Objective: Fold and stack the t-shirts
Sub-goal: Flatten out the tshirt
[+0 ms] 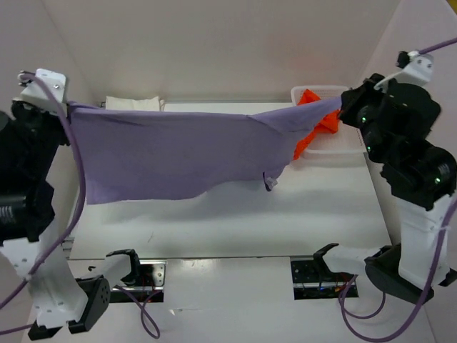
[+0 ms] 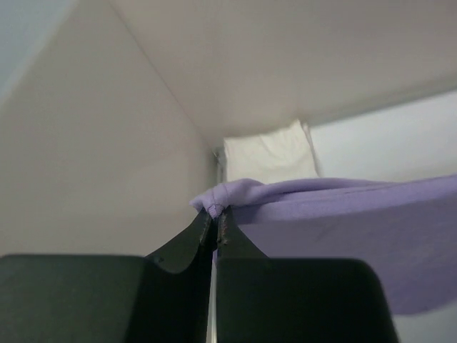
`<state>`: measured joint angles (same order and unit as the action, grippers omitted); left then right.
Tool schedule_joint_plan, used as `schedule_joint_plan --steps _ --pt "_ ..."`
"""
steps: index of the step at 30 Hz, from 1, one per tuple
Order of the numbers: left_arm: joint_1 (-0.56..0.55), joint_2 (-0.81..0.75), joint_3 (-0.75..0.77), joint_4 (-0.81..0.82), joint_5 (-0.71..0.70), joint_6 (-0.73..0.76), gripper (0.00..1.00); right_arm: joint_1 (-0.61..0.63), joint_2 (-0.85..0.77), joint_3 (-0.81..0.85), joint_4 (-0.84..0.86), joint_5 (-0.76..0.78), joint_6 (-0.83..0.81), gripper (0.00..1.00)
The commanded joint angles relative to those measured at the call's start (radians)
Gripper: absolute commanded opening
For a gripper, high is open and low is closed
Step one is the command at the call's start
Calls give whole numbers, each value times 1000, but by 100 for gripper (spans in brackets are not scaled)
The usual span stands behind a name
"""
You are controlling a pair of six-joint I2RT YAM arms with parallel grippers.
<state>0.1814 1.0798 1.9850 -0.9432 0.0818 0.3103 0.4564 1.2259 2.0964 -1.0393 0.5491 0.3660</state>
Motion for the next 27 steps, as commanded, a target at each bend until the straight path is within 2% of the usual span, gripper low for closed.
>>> schedule_joint_plan --steps 1,5,10,13,14,16,17,18,19,20,22,24,27 --pt "7 -27 107 55 -62 -8 0 50 -22 97 7 106 -61 0" --pt "7 -27 178 64 -100 -17 0 113 -31 191 25 194 -108 0" --pt "7 -27 190 100 -200 -8 0 201 -28 221 56 291 -174 0" --pt "7 -8 210 109 -214 -20 0 299 16 302 93 406 -225 0" --pt "7 18 231 119 -214 -20 0 409 35 335 132 461 -251 0" --pt "7 57 293 119 -224 -30 0 561 70 367 244 740 -442 0" --pt "7 101 361 129 -234 -30 0 647 84 322 383 884 -613 0" --pt "7 123 391 129 -234 -30 0 800 98 248 911 1070 -1158 0" --pt "7 143 412 129 -212 -30 0 827 107 188 1040 1040 -1262 0" --pt "7 175 425 120 -192 -40 0 840 119 209 983 1004 -1225 0" --pt "7 193 397 109 -118 -53 0 840 129 284 772 973 -958 0" --pt "16 222 342 84 -45 -76 0 840 141 324 695 983 -917 0" --pt "16 265 299 72 39 -85 0 840 141 288 640 986 -836 0"
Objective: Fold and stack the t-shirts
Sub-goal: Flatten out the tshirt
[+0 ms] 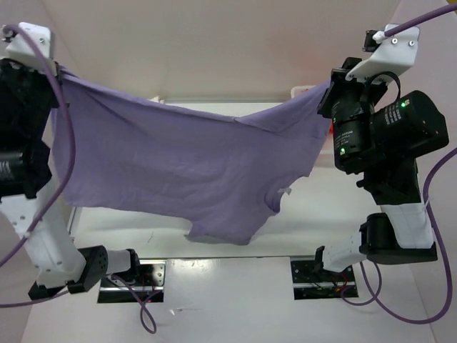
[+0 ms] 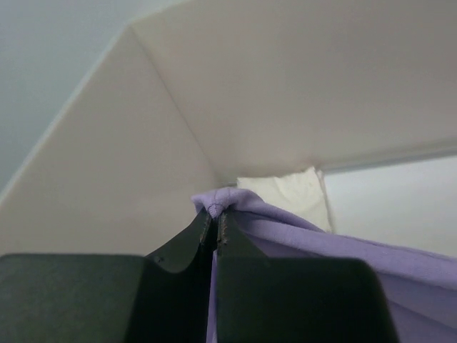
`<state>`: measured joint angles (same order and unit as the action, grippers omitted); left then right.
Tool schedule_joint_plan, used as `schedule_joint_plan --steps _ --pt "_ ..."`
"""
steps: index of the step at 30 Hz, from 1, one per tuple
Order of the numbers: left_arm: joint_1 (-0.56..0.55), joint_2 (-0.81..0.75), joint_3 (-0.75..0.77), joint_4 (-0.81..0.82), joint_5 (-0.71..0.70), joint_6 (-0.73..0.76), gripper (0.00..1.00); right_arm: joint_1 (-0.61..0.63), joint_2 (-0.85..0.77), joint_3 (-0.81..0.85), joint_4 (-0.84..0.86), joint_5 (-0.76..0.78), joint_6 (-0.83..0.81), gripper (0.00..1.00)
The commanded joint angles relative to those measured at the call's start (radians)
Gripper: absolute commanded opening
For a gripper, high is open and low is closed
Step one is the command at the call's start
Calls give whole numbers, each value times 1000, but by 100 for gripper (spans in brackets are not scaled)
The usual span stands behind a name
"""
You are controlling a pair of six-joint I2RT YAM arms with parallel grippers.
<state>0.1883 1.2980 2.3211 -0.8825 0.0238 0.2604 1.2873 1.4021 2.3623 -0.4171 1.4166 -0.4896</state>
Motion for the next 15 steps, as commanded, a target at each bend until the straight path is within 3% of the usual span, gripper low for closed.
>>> schedule_joint_plan --steps 1,7,11,15 --pt "10 73 -48 11 97 -44 0 9 -35 -7 18 89 20 0" --pt "10 153 -60 11 145 -66 0 -72 119 -172 18 -86 22 0" --pt "10 165 -121 45 163 -66 0 -363 159 -172 -90 -345 253 0" --pt "10 175 -285 99 200 -75 0 -494 219 -215 -120 -476 321 0"
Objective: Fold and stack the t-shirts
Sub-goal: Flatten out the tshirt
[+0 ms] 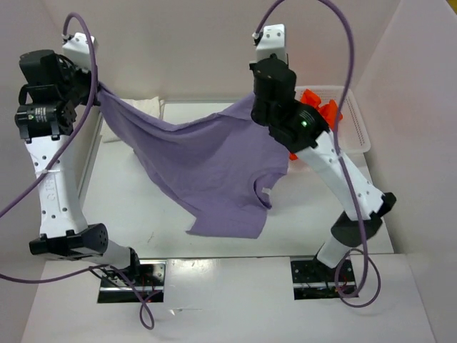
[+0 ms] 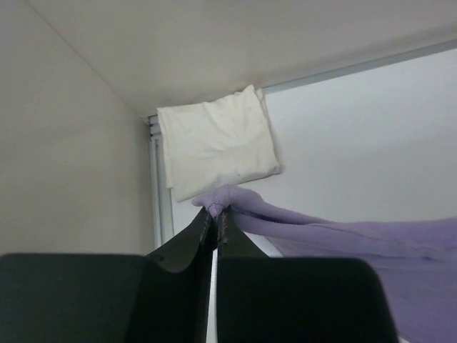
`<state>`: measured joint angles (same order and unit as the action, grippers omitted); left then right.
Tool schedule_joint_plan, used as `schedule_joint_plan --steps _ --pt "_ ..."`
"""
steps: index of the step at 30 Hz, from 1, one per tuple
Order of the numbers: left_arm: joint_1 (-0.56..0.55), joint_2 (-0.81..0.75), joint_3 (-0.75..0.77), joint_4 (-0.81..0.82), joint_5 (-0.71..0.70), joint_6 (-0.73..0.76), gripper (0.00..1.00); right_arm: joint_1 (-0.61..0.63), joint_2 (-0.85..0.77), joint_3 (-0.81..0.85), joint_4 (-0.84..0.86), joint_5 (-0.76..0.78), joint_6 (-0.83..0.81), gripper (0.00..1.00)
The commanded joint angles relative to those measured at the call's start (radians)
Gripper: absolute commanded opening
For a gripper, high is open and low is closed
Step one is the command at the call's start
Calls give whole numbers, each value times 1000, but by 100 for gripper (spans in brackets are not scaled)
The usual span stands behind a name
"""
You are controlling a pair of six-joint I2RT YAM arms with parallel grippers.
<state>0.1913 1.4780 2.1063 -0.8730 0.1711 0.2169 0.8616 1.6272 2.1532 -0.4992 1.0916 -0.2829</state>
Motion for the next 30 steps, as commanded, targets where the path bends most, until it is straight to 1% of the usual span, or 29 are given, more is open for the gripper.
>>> schedule_joint_plan --steps 1,2,4,5,6,7,8,9,10,11,12,13,14,16,17,18,21,22,24,25,26,28,29,30 --pt "7 -5 -106 126 53 -31 0 -78 17 -22 -38 -171 123 0" --pt "7 8 -164 141 65 -40 0 -105 63 -44 -38 -199 132 0" --pt "7 44 -209 181 94 -40 0 -151 114 -53 -47 -294 180 0" --pt "7 57 -229 198 94 -40 0 -180 170 -44 -47 -333 203 0" --pt "-7 85 -265 235 94 -50 0 -247 203 -26 -65 -422 253 0" --pt "-7 99 -282 256 79 -50 0 -284 239 0 -77 -462 281 0" --pt "-18 116 -296 275 67 -50 0 -321 329 89 -96 -502 309 0" --pt "-27 149 -296 290 55 -50 0 -387 379 149 -152 -568 335 0" --pt "-27 171 -296 313 35 -50 0 -415 432 219 -185 -599 387 0" --pt "-27 191 -286 313 22 -50 0 -439 483 363 -215 -627 411 0" --pt "-27 232 -267 322 7 -65 0 -484 547 408 -234 -656 436 0" --pt "-27 249 -240 309 -17 -74 0 -498 557 439 -245 -689 477 0" --pt "-27 260 -179 299 -18 -74 0 -498 557 476 -245 -679 478 0" --pt "-27 260 -135 299 -30 -86 0 -498 519 476 -245 -627 453 0" --pt "-27 236 -114 287 -47 -86 0 -498 495 461 -245 -612 441 0" --pt "-27 226 -57 263 -47 -77 0 -498 437 452 -254 -602 429 0" --pt "-18 188 49 180 -48 -67 0 -498 334 432 -254 -572 409 0" --pt "-18 176 125 157 -48 -67 0 -480 260 432 -254 -555 409 0" --pt "-9 139 207 93 -38 -56 0 -449 192 432 -254 -472 361 0" --pt "-9 125 240 80 -38 -56 0 -431 130 432 -240 -441 344 0" --pt "-9 82 265 80 -38 -45 0 -388 102 432 -225 -373 328 0" --pt "-9 36 302 80 -38 -45 0 -330 27 419 -197 -291 254 0" --pt "-9 -5 302 71 -38 -45 0 -249 4 403 -155 -242 222 0" --pt "0 -24 313 71 -29 -45 0 -198 -16 367 -121 -126 132 0"
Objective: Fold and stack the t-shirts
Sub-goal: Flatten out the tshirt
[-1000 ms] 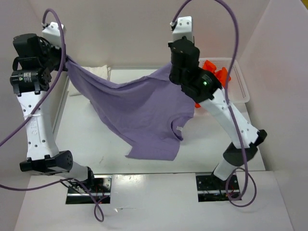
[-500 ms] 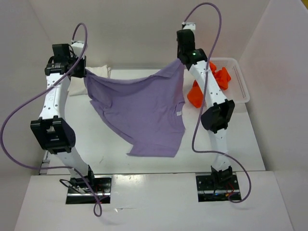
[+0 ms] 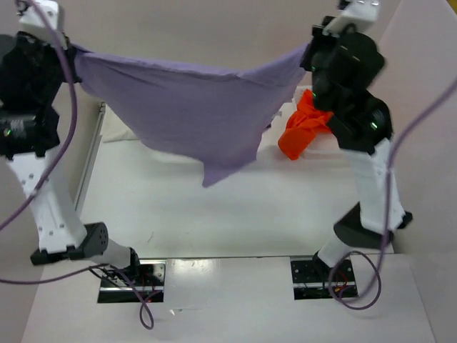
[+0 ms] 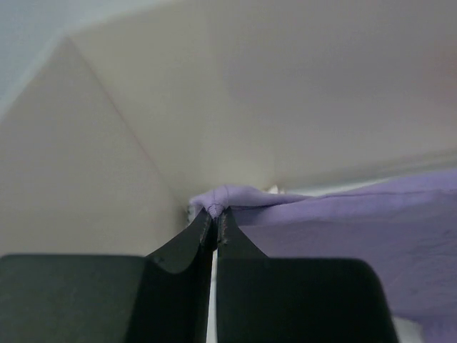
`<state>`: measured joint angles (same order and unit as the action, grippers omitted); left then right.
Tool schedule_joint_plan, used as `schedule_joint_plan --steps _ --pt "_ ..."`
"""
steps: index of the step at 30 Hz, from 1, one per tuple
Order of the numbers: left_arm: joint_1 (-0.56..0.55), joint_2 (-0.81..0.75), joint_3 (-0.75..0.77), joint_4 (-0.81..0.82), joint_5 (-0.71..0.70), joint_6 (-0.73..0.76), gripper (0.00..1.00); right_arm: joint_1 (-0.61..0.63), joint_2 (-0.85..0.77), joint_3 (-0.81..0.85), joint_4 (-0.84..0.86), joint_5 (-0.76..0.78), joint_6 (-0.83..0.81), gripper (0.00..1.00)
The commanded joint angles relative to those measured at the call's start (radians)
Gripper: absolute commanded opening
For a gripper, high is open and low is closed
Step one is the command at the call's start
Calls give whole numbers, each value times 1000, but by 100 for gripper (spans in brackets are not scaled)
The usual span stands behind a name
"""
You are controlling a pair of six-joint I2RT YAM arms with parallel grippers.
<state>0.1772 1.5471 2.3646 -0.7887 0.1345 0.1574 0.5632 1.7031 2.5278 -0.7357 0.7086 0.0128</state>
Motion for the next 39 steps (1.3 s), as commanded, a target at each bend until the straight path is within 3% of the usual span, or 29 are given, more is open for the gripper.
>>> schedule_joint_plan --steps 1,2,4,12,15,26,31,34,39 --pt "15 -113 45 -14 8 14 0 154 -112 -30 158 320 -222 0" --pt "27 -151 33 -14 8 2 0 253 -147 -58 267 380 -288 0" --pt "42 -206 -10 -14 30 2 0 325 -181 -125 364 492 -453 0" --pt "97 -349 -90 8 27 -7 0 389 -292 -216 520 517 -554 0" --pt "108 -349 -80 17 -3 -16 0 406 -319 -256 605 542 -658 0" --pt "108 -171 16 36 2 -53 0 406 -349 -276 745 520 -764 0" --pt "108 -73 45 36 53 -73 0 406 -304 -310 733 500 -751 0" --pt "108 -50 -19 36 89 -73 0 397 -229 -365 673 476 -685 0" --pt "108 -41 -214 84 163 -73 0 282 -53 -412 462 338 -408 0"
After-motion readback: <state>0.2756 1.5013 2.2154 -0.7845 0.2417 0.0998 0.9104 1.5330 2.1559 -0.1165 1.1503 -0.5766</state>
